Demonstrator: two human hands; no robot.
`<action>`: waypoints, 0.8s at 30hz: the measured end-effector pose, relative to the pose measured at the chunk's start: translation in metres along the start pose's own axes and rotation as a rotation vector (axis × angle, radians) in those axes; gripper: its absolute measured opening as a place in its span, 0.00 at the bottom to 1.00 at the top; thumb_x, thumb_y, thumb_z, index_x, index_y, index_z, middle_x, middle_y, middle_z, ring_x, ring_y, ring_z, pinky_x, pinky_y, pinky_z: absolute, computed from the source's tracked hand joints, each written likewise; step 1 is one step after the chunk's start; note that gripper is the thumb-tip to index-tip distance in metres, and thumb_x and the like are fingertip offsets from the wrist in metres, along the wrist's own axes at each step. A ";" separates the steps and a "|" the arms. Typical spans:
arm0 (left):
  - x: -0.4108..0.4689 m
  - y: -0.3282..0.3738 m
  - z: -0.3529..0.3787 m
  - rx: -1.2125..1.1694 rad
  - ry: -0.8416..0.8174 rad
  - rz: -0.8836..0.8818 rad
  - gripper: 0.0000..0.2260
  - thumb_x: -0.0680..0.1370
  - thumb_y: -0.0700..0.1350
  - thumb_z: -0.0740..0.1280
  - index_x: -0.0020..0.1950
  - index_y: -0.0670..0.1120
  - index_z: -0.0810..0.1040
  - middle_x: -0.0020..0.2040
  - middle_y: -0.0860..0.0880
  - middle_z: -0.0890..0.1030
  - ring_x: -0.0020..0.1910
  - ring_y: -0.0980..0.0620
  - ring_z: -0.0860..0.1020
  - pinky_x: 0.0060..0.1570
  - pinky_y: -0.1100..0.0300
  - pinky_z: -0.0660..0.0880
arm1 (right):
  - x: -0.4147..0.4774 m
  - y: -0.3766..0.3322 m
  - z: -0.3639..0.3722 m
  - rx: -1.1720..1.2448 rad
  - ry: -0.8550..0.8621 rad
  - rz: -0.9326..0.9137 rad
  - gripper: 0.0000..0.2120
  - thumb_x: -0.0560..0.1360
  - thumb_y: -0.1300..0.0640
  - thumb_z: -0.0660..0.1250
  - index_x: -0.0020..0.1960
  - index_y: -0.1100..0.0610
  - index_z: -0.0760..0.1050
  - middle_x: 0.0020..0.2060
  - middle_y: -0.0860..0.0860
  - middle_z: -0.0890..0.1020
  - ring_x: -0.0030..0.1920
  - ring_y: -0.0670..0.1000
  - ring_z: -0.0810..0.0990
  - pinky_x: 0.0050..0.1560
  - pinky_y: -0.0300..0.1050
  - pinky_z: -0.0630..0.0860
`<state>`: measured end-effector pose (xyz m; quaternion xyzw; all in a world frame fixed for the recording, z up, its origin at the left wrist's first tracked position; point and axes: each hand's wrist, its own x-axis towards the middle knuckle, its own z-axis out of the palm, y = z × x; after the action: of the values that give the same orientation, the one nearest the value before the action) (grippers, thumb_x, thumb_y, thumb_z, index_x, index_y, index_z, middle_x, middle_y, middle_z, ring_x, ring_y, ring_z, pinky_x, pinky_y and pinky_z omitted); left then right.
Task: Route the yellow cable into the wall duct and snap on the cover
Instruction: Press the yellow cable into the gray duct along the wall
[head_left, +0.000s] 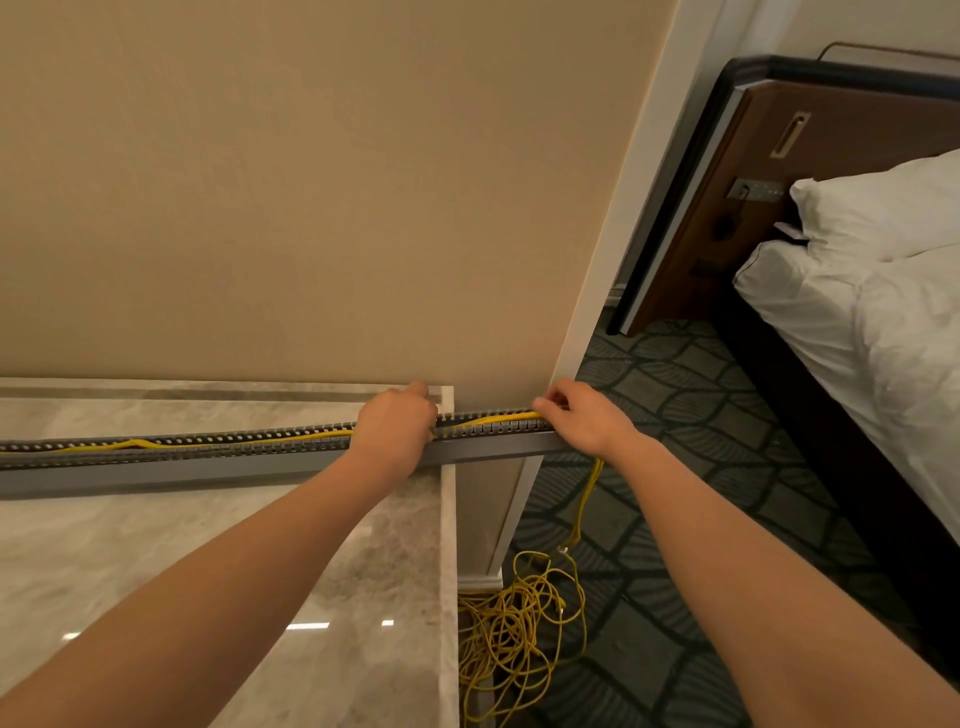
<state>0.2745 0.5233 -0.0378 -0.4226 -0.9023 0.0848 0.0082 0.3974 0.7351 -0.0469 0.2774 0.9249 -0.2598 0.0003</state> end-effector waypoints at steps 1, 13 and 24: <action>0.000 -0.001 0.000 -0.014 0.002 0.002 0.09 0.78 0.43 0.65 0.55 0.44 0.81 0.57 0.45 0.75 0.51 0.42 0.78 0.45 0.51 0.78 | -0.001 -0.002 0.001 0.018 -0.057 0.002 0.13 0.79 0.44 0.59 0.53 0.52 0.75 0.48 0.50 0.79 0.49 0.51 0.77 0.47 0.48 0.73; -0.012 -0.014 0.009 -0.135 0.054 0.032 0.09 0.78 0.46 0.64 0.55 0.47 0.82 0.56 0.48 0.75 0.51 0.44 0.78 0.42 0.54 0.75 | 0.002 -0.034 0.002 0.385 -0.150 0.209 0.17 0.73 0.71 0.59 0.52 0.58 0.83 0.51 0.53 0.80 0.55 0.51 0.74 0.61 0.43 0.71; -0.041 -0.032 0.019 -0.423 0.139 0.050 0.13 0.79 0.45 0.63 0.63 0.50 0.79 0.60 0.53 0.75 0.59 0.50 0.74 0.53 0.53 0.76 | -0.025 -0.054 0.038 0.172 0.119 0.073 0.08 0.74 0.50 0.63 0.49 0.42 0.80 0.48 0.43 0.83 0.54 0.49 0.79 0.66 0.56 0.69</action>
<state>0.2750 0.4693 -0.0495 -0.4420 -0.8865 -0.1355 -0.0207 0.3850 0.6660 -0.0498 0.3251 0.8869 -0.3209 -0.0689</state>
